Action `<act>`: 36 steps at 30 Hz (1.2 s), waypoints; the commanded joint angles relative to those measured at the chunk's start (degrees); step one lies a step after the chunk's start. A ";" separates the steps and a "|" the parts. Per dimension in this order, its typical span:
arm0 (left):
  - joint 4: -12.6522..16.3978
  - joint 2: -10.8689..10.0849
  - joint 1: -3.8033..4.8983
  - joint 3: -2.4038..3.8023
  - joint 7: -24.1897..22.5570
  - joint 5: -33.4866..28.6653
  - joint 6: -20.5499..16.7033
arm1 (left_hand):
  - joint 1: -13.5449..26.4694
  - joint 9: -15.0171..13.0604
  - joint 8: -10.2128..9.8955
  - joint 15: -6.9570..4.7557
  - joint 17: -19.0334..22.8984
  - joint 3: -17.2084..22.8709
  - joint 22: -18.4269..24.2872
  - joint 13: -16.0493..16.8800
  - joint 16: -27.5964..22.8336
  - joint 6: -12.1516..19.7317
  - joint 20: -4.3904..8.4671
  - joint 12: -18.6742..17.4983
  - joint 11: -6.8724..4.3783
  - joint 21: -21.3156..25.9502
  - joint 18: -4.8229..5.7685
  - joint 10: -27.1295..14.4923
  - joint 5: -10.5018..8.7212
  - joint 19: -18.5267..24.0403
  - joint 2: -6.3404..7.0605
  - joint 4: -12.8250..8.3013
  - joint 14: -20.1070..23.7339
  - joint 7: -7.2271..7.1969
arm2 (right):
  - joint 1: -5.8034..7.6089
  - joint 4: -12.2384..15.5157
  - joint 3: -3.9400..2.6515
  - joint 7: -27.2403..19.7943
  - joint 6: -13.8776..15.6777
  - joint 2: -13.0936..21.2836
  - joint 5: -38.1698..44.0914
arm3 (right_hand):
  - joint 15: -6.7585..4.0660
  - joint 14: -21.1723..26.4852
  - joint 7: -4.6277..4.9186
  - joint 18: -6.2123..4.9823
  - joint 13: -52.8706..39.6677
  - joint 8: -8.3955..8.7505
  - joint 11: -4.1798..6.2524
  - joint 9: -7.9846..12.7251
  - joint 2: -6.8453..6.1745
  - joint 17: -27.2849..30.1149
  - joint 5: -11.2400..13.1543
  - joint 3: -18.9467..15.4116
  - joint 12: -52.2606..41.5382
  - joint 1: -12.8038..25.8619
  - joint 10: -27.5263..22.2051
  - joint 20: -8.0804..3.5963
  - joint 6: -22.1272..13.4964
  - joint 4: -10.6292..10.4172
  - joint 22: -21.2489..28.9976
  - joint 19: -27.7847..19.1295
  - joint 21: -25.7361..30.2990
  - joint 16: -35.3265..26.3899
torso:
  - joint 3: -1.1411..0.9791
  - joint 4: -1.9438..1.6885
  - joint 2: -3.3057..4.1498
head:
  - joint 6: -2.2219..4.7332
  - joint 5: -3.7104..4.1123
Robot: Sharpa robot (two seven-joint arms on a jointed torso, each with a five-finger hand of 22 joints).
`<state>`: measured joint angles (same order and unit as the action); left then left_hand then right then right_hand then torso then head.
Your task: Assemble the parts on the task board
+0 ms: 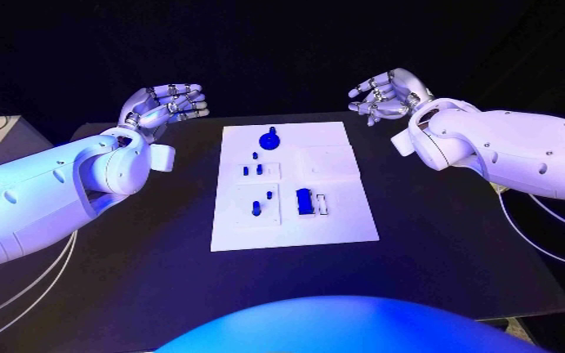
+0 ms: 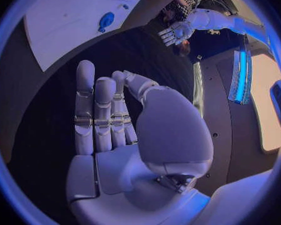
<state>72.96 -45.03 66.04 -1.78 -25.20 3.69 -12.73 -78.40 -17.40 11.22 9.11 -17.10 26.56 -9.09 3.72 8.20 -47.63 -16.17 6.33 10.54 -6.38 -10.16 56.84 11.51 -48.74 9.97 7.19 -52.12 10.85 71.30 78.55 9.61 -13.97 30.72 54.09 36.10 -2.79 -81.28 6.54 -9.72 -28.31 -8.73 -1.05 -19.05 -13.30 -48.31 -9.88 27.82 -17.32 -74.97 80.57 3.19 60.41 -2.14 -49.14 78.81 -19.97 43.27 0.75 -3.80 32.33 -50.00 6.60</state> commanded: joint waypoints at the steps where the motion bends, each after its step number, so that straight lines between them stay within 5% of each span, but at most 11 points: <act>1: 0.15 0.05 0.01 0.04 -0.81 -0.27 0.95 | -0.48 0.05 0.25 0.02 0.09 0.04 0.08 0.04 0.10 -0.26 0.05 0.36 0.15 0.26 -0.23 0.40 -0.03 -0.46 -0.13 -0.05 -0.36 0.22 | 0.01 0.09 -0.02 0.47 -1.00 0.02 1.38 | -0.06 -0.13 -0.14 0.34 -1.59 0.30 -0.08 0.05 -0.30 -1.79 0.27 0.03 -1.02 0.48 -0.49 -0.11 0.43 -0.32 -2.11 0.57 -3.12 2.37 | 0.01 0.02 -0.02 | 0.00 0.00; 19: 0.12 0.06 0.01 0.04 -0.80 -0.27 1.03 | -0.48 0.05 0.25 0.02 0.09 0.04 0.08 0.04 0.10 -0.26 0.05 0.36 0.15 0.26 -0.23 0.40 -0.03 -0.46 -0.13 -0.05 -0.36 0.22 | 0.00 -0.02 -0.02 0.73 -1.01 -0.06 1.63 | -0.25 -1.61 -0.27 1.70 -8.90 0.65 0.07 -0.10 -0.32 -9.31 0.26 0.15 -5.70 0.49 -1.70 -0.31 0.50 -0.69 -10.93 1.58 -15.88 12.68 | -0.01 0.00 0.01 | 0.00 0.07; 36: 0.15 -0.01 0.01 0.04 -0.80 -0.27 1.02 | -0.47 0.13 0.30 -0.02 0.11 0.07 0.14 0.03 0.13 -0.37 0.06 0.38 0.11 0.30 -0.22 0.54 -0.03 -0.53 -0.15 0.00 -0.50 0.20 | -0.04 -0.16 -0.02 0.79 -1.04 -0.16 1.76 | -0.28 -2.08 -0.29 2.17 -12.30 0.76 0.11 -0.19 -0.26 -11.80 0.28 0.15 -8.35 0.48 -1.87 -0.34 0.52 -0.79 -14.00 1.84 -20.26 16.22 | -0.06 0.03 -0.02 | 0.00 0.04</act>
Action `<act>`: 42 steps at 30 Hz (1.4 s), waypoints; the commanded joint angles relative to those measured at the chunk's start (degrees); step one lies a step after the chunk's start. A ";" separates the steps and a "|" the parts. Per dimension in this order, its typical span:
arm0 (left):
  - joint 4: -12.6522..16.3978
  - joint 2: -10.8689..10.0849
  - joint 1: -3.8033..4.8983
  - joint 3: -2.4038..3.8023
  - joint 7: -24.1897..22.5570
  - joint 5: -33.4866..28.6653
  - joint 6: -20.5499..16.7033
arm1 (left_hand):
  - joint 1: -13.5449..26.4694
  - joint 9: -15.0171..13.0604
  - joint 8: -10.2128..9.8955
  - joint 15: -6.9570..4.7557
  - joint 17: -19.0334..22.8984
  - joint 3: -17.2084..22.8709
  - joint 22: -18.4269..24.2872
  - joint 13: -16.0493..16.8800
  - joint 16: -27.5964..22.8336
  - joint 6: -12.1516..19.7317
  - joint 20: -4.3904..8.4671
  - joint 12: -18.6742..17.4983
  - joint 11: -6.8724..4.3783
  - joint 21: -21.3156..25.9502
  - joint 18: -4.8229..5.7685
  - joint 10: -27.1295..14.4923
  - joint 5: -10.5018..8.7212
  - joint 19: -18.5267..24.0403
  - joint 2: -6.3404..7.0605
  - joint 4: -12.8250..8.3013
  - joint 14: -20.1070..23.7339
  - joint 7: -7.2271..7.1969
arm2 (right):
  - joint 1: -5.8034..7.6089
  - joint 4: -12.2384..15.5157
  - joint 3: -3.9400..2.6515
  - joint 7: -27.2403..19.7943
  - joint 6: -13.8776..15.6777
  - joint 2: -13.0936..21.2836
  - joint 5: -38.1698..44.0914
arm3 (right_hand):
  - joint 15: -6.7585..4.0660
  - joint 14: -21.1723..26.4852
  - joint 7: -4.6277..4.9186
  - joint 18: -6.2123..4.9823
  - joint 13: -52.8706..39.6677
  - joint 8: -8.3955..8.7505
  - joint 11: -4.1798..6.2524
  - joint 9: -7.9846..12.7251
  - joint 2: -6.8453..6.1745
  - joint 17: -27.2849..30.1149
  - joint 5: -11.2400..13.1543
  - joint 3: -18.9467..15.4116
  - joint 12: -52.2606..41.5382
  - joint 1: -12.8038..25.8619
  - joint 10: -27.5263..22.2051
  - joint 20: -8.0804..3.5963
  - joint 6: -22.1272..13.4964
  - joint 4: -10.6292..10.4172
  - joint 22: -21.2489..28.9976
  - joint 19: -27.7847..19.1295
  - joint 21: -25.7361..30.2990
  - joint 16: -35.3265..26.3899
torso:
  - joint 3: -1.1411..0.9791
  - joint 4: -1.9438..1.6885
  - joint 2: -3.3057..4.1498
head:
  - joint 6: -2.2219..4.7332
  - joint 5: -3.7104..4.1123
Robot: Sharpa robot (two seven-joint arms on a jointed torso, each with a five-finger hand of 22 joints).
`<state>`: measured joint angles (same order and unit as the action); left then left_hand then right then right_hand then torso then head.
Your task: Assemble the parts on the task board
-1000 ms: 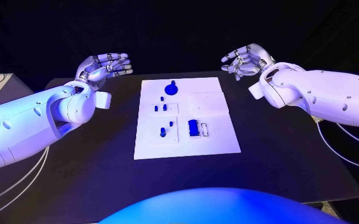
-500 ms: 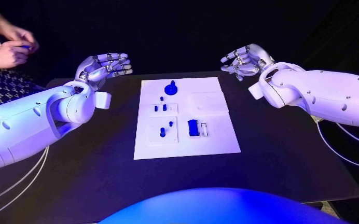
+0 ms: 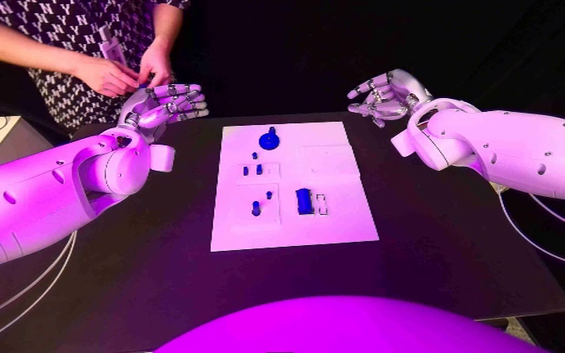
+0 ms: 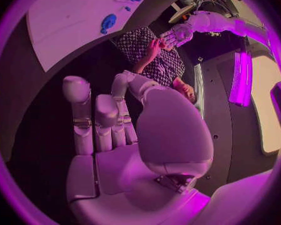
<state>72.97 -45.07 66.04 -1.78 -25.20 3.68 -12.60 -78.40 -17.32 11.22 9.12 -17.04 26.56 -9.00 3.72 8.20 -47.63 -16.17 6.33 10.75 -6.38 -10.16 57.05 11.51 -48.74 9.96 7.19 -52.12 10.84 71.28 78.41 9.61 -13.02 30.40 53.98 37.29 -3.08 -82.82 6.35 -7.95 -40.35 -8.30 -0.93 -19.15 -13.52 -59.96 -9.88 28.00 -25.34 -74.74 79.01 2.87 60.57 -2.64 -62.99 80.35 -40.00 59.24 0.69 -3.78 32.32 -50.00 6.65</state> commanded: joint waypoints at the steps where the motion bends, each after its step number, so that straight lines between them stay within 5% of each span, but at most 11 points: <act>1: 0.14 0.03 0.01 0.04 -0.80 -0.26 0.89 | -0.47 0.05 0.30 -0.03 0.05 0.07 0.05 0.03 0.13 -0.37 0.06 0.38 -0.11 0.30 -0.23 0.34 -0.03 -0.53 -0.15 0.00 -0.50 0.21 | -0.03 -0.02 -0.03 -0.16 -0.72 -0.05 0.57 | 0.01 -0.54 -0.11 0.40 -0.27 0.32 -0.01 -0.08 -0.04 -0.15 0.27 -0.03 -0.33 0.25 -0.32 -0.02 0.36 -0.29 -0.14 0.30 -0.23 0.25 | 0.00 0.03 0.00 | 0.00 -0.03; 42: 0.25 -0.19 0.01 0.04 -0.62 -0.26 1.07 | -0.47 0.05 0.30 -0.03 0.05 0.07 0.05 0.03 0.13 -0.37 0.06 0.38 -0.11 0.30 -0.23 0.34 -0.03 -0.53 -0.15 0.00 -0.50 0.21 | -0.05 -0.06 -0.02 -0.09 -0.68 -0.12 0.57 | -0.02 -0.97 -0.15 0.81 -4.09 0.39 0.03 -0.16 0.05 -2.10 0.35 -0.09 -4.19 0.29 0.12 -0.05 0.40 -0.40 -2.58 0.62 -3.83 2.94 | 0.02 0.00 0.03 | 0.00 0.06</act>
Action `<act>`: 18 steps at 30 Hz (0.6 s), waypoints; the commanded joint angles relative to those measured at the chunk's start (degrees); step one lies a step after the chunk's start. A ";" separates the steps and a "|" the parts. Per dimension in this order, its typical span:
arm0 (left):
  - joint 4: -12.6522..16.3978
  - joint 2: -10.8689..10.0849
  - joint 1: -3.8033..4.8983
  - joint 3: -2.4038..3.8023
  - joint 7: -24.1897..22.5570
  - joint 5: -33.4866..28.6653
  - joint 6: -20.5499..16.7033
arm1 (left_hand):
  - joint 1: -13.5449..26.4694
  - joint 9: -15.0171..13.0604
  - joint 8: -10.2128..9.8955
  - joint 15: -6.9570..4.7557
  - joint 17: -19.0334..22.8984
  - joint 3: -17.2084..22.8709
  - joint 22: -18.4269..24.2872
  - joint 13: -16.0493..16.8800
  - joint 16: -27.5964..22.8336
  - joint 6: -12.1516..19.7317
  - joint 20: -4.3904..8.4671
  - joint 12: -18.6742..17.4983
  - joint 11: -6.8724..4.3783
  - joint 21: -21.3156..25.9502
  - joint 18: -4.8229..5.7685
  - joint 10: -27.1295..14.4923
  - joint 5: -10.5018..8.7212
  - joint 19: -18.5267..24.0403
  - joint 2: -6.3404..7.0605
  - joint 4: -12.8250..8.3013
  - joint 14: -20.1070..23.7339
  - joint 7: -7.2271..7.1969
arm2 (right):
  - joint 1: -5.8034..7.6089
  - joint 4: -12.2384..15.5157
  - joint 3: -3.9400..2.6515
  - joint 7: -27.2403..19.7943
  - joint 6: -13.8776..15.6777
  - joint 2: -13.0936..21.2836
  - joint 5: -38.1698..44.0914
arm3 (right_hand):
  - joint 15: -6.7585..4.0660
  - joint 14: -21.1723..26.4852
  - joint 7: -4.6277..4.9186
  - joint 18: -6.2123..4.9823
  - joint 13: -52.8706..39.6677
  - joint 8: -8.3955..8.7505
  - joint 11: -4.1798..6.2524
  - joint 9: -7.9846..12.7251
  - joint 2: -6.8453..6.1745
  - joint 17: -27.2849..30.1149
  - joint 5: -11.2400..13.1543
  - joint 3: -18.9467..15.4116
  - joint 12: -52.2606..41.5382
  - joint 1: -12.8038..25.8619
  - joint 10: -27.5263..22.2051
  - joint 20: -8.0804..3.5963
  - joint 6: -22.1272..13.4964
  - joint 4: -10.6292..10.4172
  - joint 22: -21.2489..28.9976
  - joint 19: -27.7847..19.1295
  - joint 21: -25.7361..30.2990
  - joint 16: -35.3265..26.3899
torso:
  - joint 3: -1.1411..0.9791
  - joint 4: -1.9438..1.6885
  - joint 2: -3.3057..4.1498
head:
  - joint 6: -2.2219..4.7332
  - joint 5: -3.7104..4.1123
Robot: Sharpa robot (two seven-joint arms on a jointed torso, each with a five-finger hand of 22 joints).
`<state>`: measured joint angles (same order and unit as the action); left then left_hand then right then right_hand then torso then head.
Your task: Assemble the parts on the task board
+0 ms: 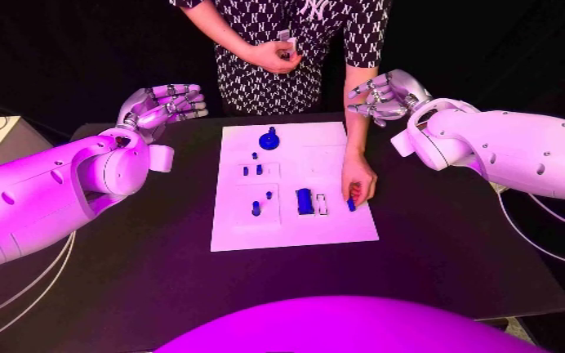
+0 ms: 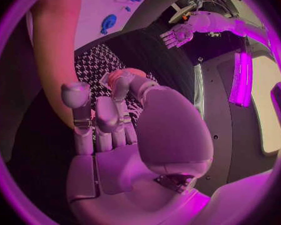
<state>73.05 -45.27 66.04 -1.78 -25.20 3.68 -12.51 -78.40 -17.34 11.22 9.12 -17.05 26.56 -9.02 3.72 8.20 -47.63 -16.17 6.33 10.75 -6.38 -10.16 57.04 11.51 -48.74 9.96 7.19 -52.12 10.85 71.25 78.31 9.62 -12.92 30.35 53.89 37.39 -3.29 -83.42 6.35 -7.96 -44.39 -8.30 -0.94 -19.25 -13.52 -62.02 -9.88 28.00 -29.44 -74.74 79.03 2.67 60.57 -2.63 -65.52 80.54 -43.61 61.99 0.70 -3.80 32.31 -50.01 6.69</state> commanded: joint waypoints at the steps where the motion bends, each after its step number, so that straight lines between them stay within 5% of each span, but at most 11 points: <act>1: 0.17 0.00 0.01 0.04 -0.61 -0.26 0.99 | -0.47 0.06 0.30 -0.03 0.06 0.07 0.07 0.03 0.14 -0.37 0.06 0.38 -0.11 0.30 -0.22 0.34 -0.03 -0.53 -0.15 0.00 -0.50 0.21 | -0.02 0.04 -0.03 -0.19 -0.62 -0.03 0.47 | 0.19 -0.37 -0.15 0.82 -0.05 0.39 0.04 -0.07 0.05 -0.04 0.35 -0.09 -0.10 0.30 0.10 0.15 0.40 -0.41 -0.05 0.42 -0.21 0.20 | 0.01 0.01 0.04 | 0.01 0.03; 18: 0.19 -0.10 0.01 0.04 -0.53 -0.26 1.07 | -0.49 0.29 0.30 -0.06 0.15 0.10 0.22 -0.02 0.10 -0.43 0.07 0.29 -0.14 0.44 -0.21 0.44 -0.03 -0.65 -0.07 0.02 -0.61 0.23 | -0.02 -0.02 -0.02 -0.28 -0.45 -0.04 0.48 | 0.21 -0.30 -0.12 0.79 -0.26 0.43 0.02 -0.07 -0.03 -0.01 0.41 -0.15 -0.09 0.35 -0.09 0.16 0.36 -0.43 -0.14 0.29 -0.15 0.30 | 0.01 0.05 0.01 | 0.01 0.07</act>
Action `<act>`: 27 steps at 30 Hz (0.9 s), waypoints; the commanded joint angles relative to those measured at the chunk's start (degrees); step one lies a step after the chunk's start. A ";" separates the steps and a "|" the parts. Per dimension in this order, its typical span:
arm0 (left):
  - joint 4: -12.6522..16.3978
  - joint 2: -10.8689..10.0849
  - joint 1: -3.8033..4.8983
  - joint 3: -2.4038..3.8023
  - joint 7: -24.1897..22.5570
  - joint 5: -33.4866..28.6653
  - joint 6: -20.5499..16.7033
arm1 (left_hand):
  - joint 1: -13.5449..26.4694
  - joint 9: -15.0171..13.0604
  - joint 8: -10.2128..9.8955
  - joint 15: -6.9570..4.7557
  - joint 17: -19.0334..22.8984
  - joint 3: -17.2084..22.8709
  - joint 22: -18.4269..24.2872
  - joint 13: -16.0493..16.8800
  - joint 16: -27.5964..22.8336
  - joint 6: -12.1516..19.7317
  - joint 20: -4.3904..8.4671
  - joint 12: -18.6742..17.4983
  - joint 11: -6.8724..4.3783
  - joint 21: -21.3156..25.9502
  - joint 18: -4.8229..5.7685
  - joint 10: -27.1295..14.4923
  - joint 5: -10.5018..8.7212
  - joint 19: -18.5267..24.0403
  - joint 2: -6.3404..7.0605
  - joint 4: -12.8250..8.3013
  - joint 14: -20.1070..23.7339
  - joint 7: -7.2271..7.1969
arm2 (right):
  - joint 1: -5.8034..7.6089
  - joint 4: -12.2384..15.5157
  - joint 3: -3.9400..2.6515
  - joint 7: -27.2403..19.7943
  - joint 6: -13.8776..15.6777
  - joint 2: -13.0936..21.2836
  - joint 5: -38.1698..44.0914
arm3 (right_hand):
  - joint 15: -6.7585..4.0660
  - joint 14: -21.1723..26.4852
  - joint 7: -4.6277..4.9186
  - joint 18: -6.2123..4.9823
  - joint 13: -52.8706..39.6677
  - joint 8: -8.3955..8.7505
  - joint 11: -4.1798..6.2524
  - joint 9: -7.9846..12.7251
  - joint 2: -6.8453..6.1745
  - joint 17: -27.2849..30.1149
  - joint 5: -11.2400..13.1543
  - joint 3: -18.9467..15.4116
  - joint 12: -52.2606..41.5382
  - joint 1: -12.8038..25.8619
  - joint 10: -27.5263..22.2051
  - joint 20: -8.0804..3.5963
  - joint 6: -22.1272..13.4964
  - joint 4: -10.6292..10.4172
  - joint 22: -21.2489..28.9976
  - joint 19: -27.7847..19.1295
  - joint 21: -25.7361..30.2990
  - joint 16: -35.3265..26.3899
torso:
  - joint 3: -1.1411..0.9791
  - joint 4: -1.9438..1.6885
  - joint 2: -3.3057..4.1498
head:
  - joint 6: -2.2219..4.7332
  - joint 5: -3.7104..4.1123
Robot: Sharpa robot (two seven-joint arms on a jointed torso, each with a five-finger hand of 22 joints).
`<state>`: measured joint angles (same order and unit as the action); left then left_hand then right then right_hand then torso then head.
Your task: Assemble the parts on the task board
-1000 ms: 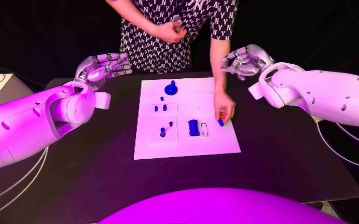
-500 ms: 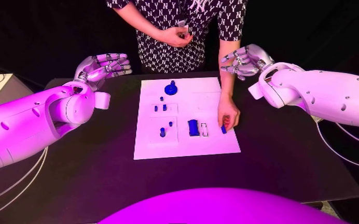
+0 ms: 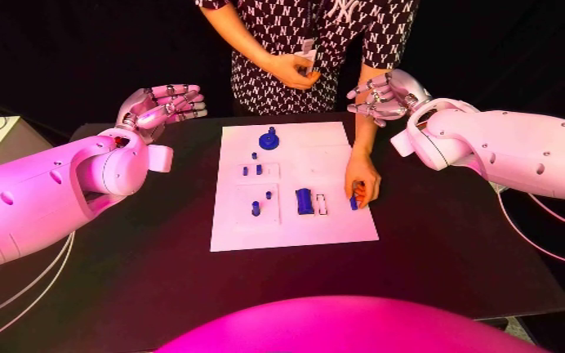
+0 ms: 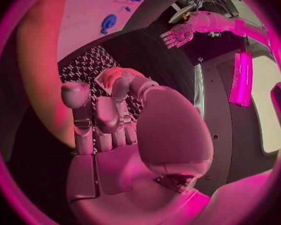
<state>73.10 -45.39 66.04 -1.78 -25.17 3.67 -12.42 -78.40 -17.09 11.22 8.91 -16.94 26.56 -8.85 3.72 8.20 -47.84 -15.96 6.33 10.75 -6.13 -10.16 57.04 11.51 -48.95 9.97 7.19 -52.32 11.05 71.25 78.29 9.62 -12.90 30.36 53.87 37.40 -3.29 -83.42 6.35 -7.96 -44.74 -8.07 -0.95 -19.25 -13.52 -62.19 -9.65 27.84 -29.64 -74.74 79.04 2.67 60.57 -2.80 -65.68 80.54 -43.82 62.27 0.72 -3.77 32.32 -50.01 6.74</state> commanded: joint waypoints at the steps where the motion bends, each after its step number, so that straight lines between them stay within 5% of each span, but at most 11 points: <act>1: 0.14 0.02 0.01 0.04 -0.55 -0.25 0.99 | -0.49 0.05 0.30 0.14 0.05 0.10 0.05 -0.02 0.10 -0.23 -0.13 0.29 -0.14 0.20 -0.22 0.44 -0.03 -0.44 -0.07 0.02 -0.41 0.03 | -0.02 0.00 -0.02 -0.30 -0.44 -0.02 0.47 | 0.21 -0.30 -0.12 0.79 0.08 0.20 0.02 -0.08 -0.03 0.16 0.19 0.01 0.12 0.36 -0.10 0.16 0.36 -0.27 0.02 0.29 0.06 0.02 | 0.00 0.02 0.00 | 0.01 0.01; 27: 0.10 -0.02 0.01 0.04 -0.43 -0.25 1.09 | -0.52 0.15 0.28 0.15 0.10 0.10 0.10 -0.04 0.06 -0.21 -0.13 0.22 -0.13 0.25 -0.21 0.43 -0.04 -0.48 -0.02 0.02 -0.41 0.06 | -0.02 0.24 -0.02 -0.48 0.06 0.23 0.47 | 0.29 -0.13 -0.05 0.81 -0.43 0.31 -0.06 -0.07 -0.17 0.08 0.48 -0.20 -0.09 0.68 -0.37 0.21 0.20 -0.49 -0.31 0.07 -0.19 0.30 | -0.02 -0.01 -0.01 | 0.01 0.10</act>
<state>73.08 -45.45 66.04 -1.78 -25.13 3.67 -12.29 -78.40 -17.00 11.22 8.92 -16.90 26.56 -8.78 3.72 8.20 -47.83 -16.18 6.33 10.75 -6.14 -10.17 57.04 11.51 -49.16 9.97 7.19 -52.32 11.04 71.25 78.44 9.62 -12.93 30.46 54.07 37.41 -3.28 -83.42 6.35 -7.96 -45.09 -8.07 -1.04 -19.24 -13.53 -62.08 -9.43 27.68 -29.64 -74.73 79.12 2.67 60.57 -2.96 -65.93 80.54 -43.82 62.27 0.70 -3.78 32.32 -50.01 6.80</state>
